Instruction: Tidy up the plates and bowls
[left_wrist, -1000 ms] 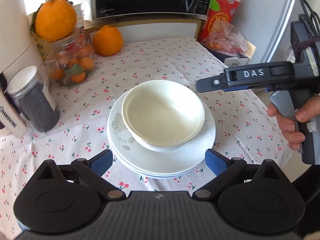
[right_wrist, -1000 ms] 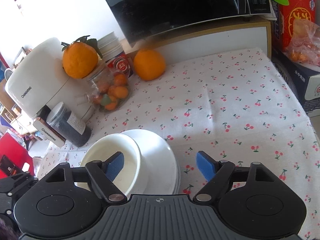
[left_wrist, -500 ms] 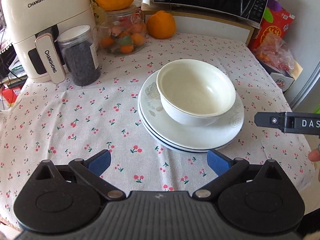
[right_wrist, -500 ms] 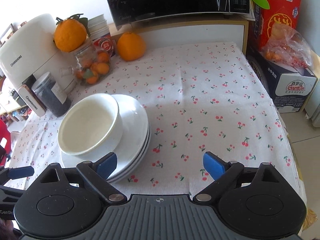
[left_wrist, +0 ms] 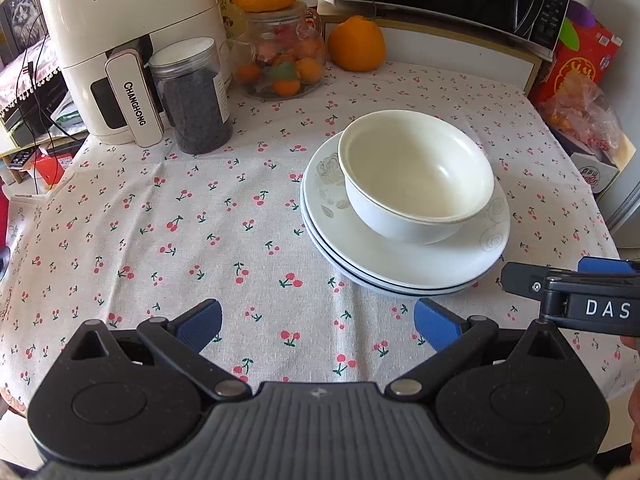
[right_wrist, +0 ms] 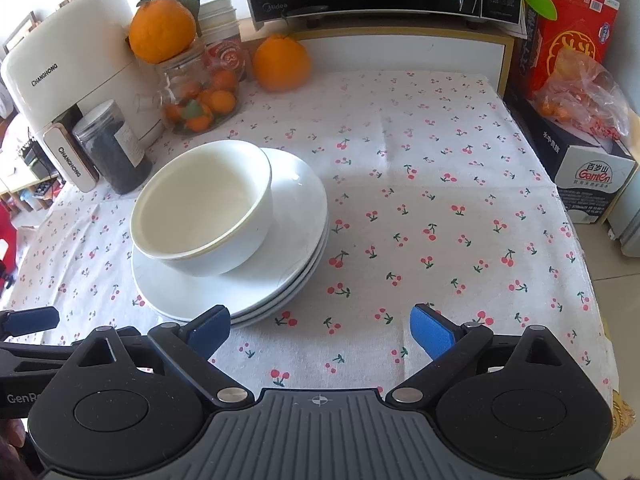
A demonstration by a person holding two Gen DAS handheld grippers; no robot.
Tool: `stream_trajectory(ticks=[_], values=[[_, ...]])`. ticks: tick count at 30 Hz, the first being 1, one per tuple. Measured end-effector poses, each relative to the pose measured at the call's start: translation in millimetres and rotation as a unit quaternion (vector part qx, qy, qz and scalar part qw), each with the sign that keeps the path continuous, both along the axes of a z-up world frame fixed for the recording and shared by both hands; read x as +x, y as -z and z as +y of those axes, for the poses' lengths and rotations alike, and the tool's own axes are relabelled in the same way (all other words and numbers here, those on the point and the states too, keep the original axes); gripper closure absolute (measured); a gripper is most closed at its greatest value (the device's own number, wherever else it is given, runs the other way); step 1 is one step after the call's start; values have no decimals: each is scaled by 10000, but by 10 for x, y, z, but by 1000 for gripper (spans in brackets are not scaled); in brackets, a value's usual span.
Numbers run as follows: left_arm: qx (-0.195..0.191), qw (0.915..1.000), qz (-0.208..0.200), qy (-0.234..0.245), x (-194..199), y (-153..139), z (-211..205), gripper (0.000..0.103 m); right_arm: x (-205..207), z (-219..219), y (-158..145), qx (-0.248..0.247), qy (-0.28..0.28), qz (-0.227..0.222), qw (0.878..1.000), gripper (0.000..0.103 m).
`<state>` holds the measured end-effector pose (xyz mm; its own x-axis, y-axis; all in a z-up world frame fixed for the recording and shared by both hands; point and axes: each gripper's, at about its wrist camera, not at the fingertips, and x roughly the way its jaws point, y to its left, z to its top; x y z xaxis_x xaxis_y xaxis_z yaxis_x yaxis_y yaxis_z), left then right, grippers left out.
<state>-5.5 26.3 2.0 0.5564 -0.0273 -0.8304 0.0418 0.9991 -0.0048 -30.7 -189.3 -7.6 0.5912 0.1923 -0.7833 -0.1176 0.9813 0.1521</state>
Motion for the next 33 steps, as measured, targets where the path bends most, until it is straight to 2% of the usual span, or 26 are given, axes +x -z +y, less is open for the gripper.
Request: stream_trajectory(ticks=[33], values=[[-31,9999,112,20,-2,10,-21,0,14,-20,34,67,55,85,9999,5]])
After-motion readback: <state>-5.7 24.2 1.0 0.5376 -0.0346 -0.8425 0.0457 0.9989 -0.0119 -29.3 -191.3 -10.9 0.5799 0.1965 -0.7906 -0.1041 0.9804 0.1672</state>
